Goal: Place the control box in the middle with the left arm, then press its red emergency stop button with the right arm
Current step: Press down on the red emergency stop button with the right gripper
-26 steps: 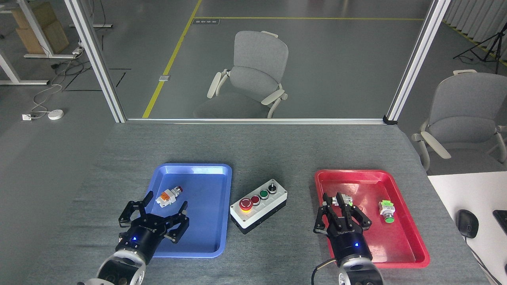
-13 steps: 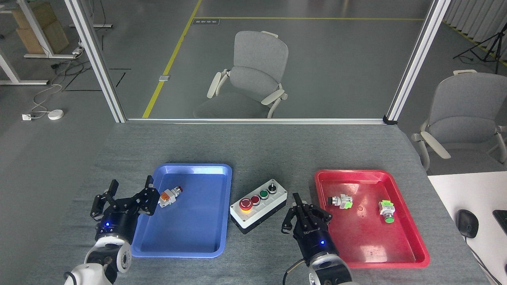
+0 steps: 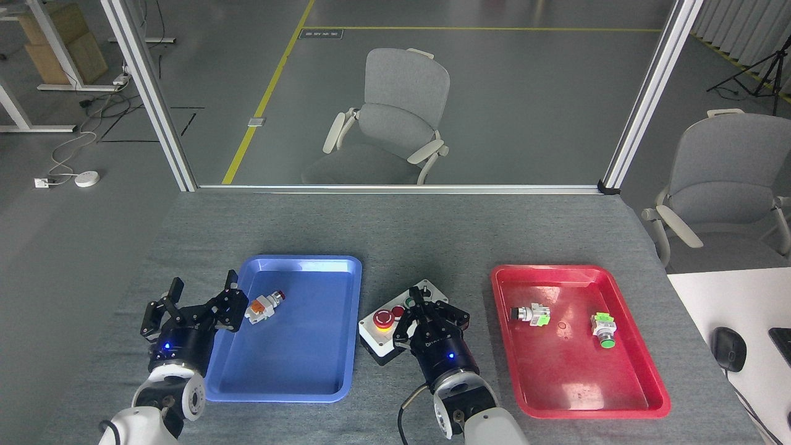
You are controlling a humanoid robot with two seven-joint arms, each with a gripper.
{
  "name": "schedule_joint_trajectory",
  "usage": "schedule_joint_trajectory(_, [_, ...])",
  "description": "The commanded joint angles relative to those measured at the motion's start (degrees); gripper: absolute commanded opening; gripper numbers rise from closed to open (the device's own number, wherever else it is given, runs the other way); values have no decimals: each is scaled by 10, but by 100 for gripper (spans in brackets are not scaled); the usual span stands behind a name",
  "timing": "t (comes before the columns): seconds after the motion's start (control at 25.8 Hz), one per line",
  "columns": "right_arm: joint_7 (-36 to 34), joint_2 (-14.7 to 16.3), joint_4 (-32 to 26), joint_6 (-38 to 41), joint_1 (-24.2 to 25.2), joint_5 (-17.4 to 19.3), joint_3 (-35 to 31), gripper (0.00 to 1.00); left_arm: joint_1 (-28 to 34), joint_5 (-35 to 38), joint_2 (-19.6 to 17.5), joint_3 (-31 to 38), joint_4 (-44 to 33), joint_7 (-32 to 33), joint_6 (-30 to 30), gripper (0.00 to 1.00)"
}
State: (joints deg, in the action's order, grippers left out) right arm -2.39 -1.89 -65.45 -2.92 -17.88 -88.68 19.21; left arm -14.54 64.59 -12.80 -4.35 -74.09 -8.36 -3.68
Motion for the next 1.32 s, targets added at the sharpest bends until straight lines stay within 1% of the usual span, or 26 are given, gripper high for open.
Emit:
schedule_joint_trajectory(0.0, [-2, -7, 22, -2, -9, 0, 7, 0, -5, 0, 0, 0, 0, 17, 1, 99])
schedule_joint_trajectory(0.12, [-4, -10, 52, 1, -17, 0, 9, 0, -5, 0, 1, -1, 0, 18, 1, 99])
schedule_joint_trajectory(0.31, [-9, -19, 93, 0, -30, 1, 34, 0, -5, 0, 0, -1, 0, 18, 1, 99])
schedule_joint_trajectory(0.62, [-14, -29, 114, -1, -33, 1, 36, 0, 1, 1, 1, -8, 0, 16, 6, 99])
schedule_joint_trajectory(0.66, [-17, -29, 119, -1, -33, 1, 36, 0, 4, 0, 8, -14, 0, 13, 6, 99])
schedule_joint_trajectory(0.77, [-22, -30, 132, -3, -33, 1, 37, 0, 20, 1, 44, -21, 1, 11, 6, 99])
schedule_joint_trajectory(0.85, [-24, -29, 142, -4, -33, 1, 36, 0, 35, 1, 56, -20, 1, 10, 6, 99])
schedule_joint_trajectory(1.04, [-34, -29, 166, -4, -33, 2, 34, 0, 39, 6, 54, -20, 2, 12, 4, 99])
schedule_joint_trajectory(1.12, [-43, -29, 174, -4, -34, 2, 36, 0, 39, -2, 59, -18, 2, 10, 3, 99])
schedule_joint_trajectory(1.28, [-47, -28, 173, -4, -34, 1, 33, 0, 38, -2, 60, -18, 3, 10, 3, 99])
